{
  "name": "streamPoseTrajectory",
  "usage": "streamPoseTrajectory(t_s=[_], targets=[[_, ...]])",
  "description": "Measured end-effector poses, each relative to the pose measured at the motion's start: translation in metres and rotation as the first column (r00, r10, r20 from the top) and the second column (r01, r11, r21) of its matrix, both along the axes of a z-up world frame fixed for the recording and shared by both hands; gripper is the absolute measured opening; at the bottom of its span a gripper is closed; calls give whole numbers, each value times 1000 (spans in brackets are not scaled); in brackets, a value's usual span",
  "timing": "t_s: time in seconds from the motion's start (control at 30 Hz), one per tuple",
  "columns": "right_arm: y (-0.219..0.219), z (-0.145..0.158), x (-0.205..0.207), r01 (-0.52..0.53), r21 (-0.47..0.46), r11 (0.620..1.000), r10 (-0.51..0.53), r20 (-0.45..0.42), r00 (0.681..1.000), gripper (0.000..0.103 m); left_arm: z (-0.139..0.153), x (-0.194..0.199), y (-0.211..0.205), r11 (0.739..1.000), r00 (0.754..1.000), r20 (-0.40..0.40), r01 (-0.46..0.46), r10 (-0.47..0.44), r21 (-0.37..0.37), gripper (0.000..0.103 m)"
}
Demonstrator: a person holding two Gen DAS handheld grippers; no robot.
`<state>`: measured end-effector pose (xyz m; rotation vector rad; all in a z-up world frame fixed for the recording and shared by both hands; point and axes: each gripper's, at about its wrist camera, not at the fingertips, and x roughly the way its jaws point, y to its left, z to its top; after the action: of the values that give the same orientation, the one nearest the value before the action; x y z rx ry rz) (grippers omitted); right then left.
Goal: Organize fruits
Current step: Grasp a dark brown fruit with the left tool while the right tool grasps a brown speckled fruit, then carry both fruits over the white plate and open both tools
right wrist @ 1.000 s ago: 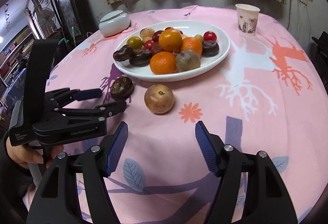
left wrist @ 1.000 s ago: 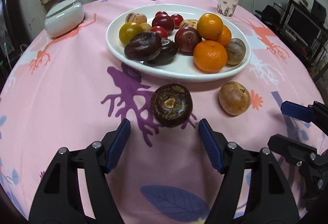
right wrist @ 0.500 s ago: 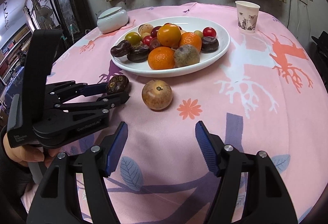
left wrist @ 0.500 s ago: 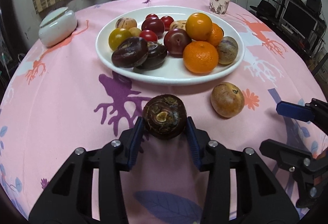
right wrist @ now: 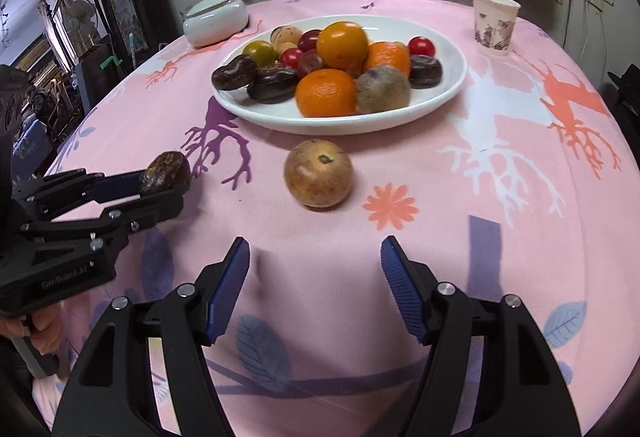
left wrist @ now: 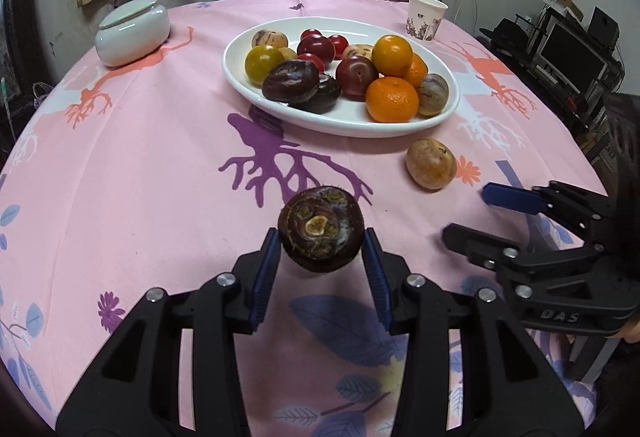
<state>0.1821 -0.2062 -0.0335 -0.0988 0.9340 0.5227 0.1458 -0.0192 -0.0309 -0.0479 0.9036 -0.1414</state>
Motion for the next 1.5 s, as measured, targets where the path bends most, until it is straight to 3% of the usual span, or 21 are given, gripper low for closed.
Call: streamPoseTrajectory(t_s=[0.2,0.37,0.4,0.43,0.47,0.53,0.8,0.93,1.1,1.3,1.5], targets=[[22,-2,18,43,-80,996,-41,25,999,68,3,-5,-4,999,999,28,26,-27,23,43],[23,-3,35,80,-78,994,-80,12,997,68,6,-4,1,1000,999,41,7,-8,25,43],[23,-3,38,87,-70,994,-87,3,996,64,6,-4,1,1000,999,39,5,-6,22,43],[23,-4,40,88,-71,994,-88,1,996,52,5,-3,1,1000,999,37,6,-7,19,43],[24,-5,41,84,-78,993,-84,6,996,46,5,-3,1,1000,999,34,7,-7,18,43],[25,-4,39,77,-73,994,-76,19,997,40,3,-3,1,1000,1000,29,7,-8,20,43],[8,8,12,60,-42,997,-58,47,997,39,-1,-2,2,1000,1000,20,3,-3,20,43],[-11,13,4,88,-25,996,-86,63,994,39,-1,-3,-1,999,999,47,4,-6,43,40],[-29,9,7,130,13,991,-130,43,991,39,-8,4,0,999,1000,21,-2,1,32,41],[-27,12,4,93,48,995,-94,32,995,39,-13,18,6,999,999,-20,-44,44,-20,50],[-22,16,-3,49,62,997,-51,40,998,39,-15,29,-1,998,998,-27,-59,60,14,50]])
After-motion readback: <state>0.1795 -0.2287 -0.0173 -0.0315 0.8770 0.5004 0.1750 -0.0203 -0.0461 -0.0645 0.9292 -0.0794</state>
